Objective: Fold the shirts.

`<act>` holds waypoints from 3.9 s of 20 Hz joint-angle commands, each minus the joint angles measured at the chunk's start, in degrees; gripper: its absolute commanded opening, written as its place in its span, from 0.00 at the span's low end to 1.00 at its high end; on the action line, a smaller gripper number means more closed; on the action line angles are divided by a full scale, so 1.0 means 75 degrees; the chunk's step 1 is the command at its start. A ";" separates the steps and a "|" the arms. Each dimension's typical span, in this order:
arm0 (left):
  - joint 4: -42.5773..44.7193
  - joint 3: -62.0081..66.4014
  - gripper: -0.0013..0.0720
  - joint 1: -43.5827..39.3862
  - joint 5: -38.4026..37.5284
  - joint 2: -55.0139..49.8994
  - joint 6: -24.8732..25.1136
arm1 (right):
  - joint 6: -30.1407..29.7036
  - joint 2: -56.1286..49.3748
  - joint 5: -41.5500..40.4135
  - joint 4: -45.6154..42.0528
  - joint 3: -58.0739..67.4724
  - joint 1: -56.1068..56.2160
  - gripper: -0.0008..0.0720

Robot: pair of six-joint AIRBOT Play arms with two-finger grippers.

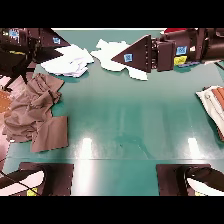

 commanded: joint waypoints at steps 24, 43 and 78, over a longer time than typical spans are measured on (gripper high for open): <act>-0.0364 0.0006 0.99 0.0003 0.1737 -0.0003 -0.0376 | -0.0012 0.0003 -0.2209 0.0058 0.0000 -0.0122 0.03; -0.0425 -0.0344 1.00 -0.0029 0.0469 -0.0017 0.0991 | 0.0224 -0.0892 -0.0624 -0.0539 -0.0003 -0.1113 0.04; -0.0309 0.2101 1.00 -0.1804 0.6216 -0.7201 0.1116 | 0.0286 0.1137 0.0119 -0.0565 -0.0006 -0.2690 0.04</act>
